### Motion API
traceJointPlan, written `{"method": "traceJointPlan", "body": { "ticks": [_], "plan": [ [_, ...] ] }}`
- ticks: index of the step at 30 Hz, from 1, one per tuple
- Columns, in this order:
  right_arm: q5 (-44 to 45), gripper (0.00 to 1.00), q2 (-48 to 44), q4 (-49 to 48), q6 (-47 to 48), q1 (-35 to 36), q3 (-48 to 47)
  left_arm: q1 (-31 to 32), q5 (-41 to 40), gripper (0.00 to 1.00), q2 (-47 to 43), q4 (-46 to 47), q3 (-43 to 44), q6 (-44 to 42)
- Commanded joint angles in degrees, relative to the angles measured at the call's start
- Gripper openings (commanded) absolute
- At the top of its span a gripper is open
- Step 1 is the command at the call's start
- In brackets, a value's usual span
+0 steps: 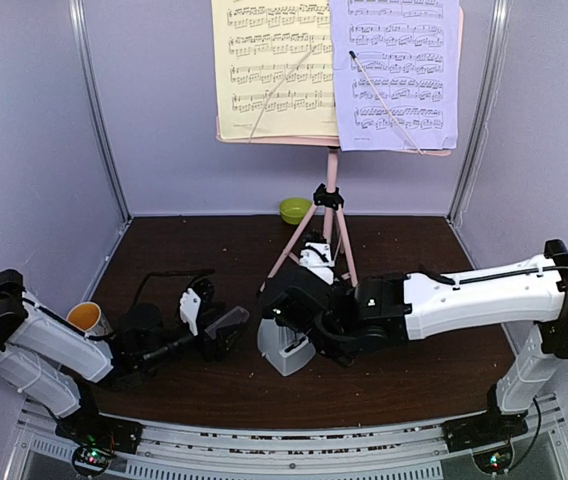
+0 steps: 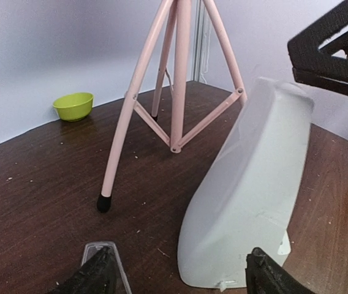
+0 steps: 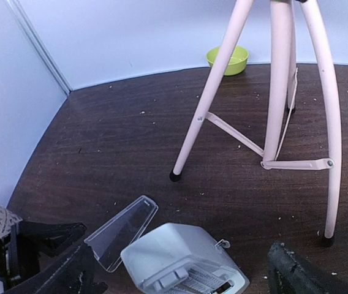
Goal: Set up the instrument practice props
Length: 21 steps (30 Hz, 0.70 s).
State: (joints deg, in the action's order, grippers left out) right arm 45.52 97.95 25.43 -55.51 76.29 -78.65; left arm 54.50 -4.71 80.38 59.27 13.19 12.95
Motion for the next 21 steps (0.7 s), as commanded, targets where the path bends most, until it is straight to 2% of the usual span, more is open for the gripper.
{"method": "traceJointPlan", "body": {
  "ticks": [1,6,8,11,14,17,21],
  "plan": [
    [-3.1,1.0,-8.6,-12.3,9.9,0.6,6.5,5.0,-5.5,0.75,-5.3,-8.2,1.9,-0.8],
    [-13.5,1.0,-19.0,-24.0,18.8,-3.5,19.5,6.2,-8.7,0.68,-4.6,-20.7,7.5,6.1],
    [-19.3,1.0,-21.5,-26.4,19.7,-7.4,24.7,6.2,-9.4,0.63,-2.3,-20.7,7.9,9.1],
    [-28.2,0.94,-24.3,-30.5,21.4,-13.3,32.5,6.2,-9.8,0.53,1.0,-20.4,8.6,11.9],
    [-32.1,0.82,-23.9,-33.1,23.8,-17.3,37.6,6.2,-8.3,0.45,4.9,-22.0,11.6,13.7],
    [-34.3,0.66,-20.9,-36.0,26.1,-18.2,39.4,6.1,-7.0,0.38,8.0,-20.7,12.7,15.3],
    [-35.8,0.49,-13.9,-41.6,26.2,-18.2,39.8,5.4,-6.4,0.34,10.9,-20.9,14.2,16.6]
  ]
}}
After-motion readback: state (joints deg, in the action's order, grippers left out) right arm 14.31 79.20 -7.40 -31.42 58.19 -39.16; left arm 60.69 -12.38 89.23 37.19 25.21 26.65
